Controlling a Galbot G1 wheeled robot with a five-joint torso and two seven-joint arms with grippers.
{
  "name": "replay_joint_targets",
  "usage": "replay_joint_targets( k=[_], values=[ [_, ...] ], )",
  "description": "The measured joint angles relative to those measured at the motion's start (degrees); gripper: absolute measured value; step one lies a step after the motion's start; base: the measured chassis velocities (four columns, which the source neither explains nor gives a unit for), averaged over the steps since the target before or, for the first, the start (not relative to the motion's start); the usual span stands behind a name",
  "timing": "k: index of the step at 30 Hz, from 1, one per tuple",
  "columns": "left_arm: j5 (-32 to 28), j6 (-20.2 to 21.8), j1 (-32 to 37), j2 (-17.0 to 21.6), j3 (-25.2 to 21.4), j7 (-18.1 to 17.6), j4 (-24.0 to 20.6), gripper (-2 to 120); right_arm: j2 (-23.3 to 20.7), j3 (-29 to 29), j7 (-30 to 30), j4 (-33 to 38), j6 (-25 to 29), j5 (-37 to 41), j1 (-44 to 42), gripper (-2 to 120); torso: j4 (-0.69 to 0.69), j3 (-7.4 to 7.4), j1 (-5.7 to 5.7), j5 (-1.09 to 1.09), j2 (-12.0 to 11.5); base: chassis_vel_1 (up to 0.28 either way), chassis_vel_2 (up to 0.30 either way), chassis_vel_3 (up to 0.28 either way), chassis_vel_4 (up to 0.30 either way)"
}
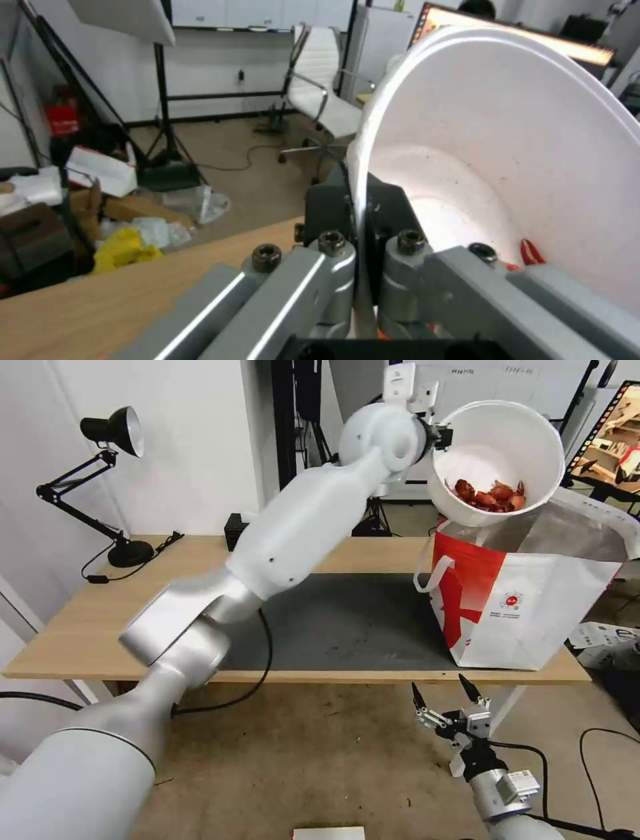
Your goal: Pick up the trash from the table and place it into the takeout bag.
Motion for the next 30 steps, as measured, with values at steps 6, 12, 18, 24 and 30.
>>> replay_joint_targets(
  k=[6,12,18,24,30],
  values=[
    [3.5,-3.8,1.6,0.3,3.7,1.5,0.0,0,0.0,0.0,0.0,0.0,0.0,0.0,0.0,100,-0.04,0.00,0.00,0.00,0.0,0.000,0.000,0.000,0.000],
    [8.3,-9.4,2.2,0.4,7.8,1.5,-1.0,0,0.0,0.0,0.0,0.0,0.0,0.0,0.0,100,-0.03,0.00,-0.01,0.00,0.0,0.000,0.000,0.000,0.000],
    [9.5,-14.0,1.8,0.5,9.0,1.0,-1.0,0,0.0,0.0,0.0,0.0,0.0,0.0,0.0,100,-0.03,0.00,0.00,0.00,0.0,0.000,0.000,0.000,0.000],
    [10.8,-16.1,1.6,0.6,10.1,0.9,-0.9,0,0.0,0.0,0.0,0.0,0.0,0.0,0.0,100,-0.03,0.00,0.00,0.00,0.0,0.000,0.000,0.000,0.000],
    [13.6,-16.4,2.5,0.7,12.4,2.5,-2.0,0,0.0,0.0,0.0,0.0,0.0,0.0,0.0,100,-0.03,0.00,0.00,0.00,0.0,0.000,0.000,0.000,0.000]
  ],
)
